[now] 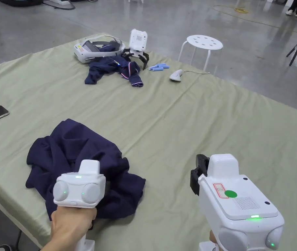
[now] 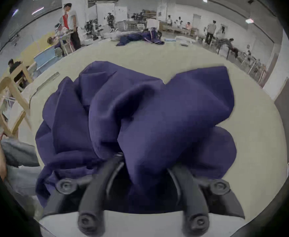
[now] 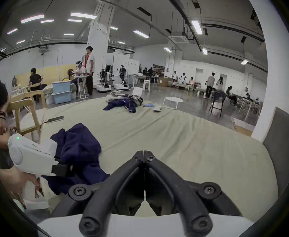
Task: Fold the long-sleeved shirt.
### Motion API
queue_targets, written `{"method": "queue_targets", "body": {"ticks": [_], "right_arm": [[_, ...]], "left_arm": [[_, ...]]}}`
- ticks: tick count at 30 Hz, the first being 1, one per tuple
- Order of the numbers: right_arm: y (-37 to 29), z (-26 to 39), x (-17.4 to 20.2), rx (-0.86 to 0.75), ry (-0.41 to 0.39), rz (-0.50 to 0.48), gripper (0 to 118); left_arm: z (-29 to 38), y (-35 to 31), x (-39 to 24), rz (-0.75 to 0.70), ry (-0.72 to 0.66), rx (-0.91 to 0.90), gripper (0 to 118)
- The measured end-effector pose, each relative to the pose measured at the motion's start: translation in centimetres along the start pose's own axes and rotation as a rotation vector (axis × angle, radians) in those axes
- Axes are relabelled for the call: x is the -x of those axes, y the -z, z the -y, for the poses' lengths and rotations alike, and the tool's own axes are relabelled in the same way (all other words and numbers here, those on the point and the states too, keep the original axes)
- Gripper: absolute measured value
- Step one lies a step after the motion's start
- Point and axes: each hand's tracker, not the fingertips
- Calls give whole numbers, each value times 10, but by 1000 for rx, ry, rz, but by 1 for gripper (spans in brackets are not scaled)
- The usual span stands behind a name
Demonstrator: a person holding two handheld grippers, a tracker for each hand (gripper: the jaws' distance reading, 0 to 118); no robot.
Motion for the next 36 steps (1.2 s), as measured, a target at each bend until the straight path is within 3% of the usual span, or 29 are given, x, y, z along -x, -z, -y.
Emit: {"method": "queue_targets", "body": {"ticks": [8,11,18,22,26,33,34,35,36], "right_arm": [[-38,6,-41,-25,66,71,0],[-64,6,-65,-51,101,109,0],[-139,7,-140,-128,142,260,0],[-188,14,-188,-145,185,383,0],[-211,53,-249,-128,243,504,0],[-251,119,-305,19,284,659,0],[-254,129,-310,44,281,681,0],[-257,136,-314,67,285,683,0],[-261,136,-311,84,289,681,0]], "left_arm": [[-18,-82,-19,164,19,-151,21],[-33,-125,-54,275,-12,-213,21],[-52,-198,-168,483,100,-308,21],[-41,-195,-252,634,123,-246,21],[-6,-184,-348,701,248,-154,21],[92,-111,-484,695,361,146,21],[104,-103,-496,656,394,161,24],[113,-97,-503,620,416,174,39],[120,-95,-508,576,439,189,64]]}}
